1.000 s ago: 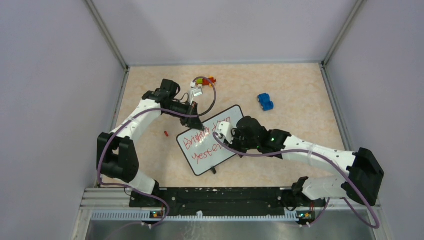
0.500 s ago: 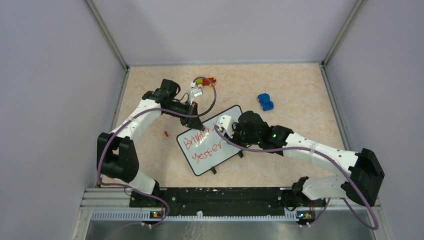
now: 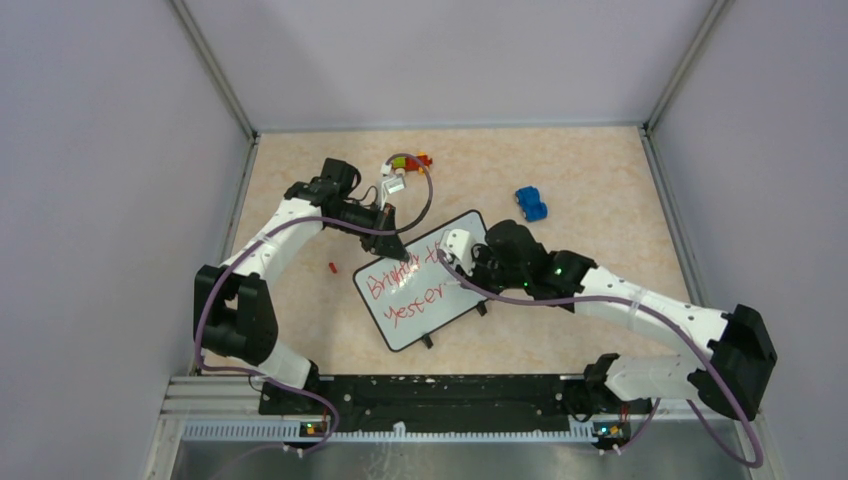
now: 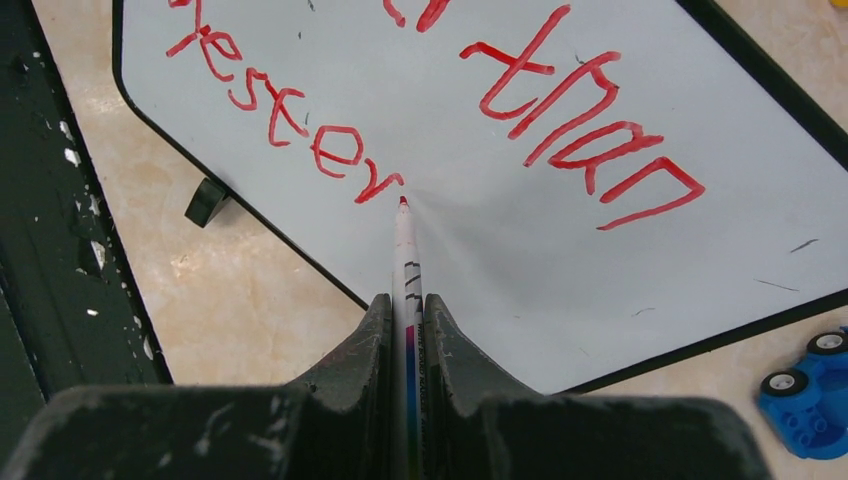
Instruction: Write a sentence on the whiteboard
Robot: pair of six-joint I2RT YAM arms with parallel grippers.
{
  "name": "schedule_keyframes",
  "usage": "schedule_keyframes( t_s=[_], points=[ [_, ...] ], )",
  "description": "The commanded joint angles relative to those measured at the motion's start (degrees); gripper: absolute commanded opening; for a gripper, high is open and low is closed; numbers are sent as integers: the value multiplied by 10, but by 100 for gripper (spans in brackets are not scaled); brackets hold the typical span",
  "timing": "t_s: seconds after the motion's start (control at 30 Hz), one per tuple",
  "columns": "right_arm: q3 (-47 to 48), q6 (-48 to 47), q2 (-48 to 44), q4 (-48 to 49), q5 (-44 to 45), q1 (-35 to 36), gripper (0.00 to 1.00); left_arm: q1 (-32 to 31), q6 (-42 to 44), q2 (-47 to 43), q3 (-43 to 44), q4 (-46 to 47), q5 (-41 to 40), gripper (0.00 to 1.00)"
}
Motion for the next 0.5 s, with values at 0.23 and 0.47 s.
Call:
schedule_keyframes(
  t_s=[0.23, 0.47],
  points=[
    [-5, -1, -15, 13, 25, -17, 0, -8, 9, 17, 11, -18, -6, 0],
    [-4, 1, 1, 25, 33, -17, 0, -8, 9, 15, 7, -16, -7, 0]
  ],
)
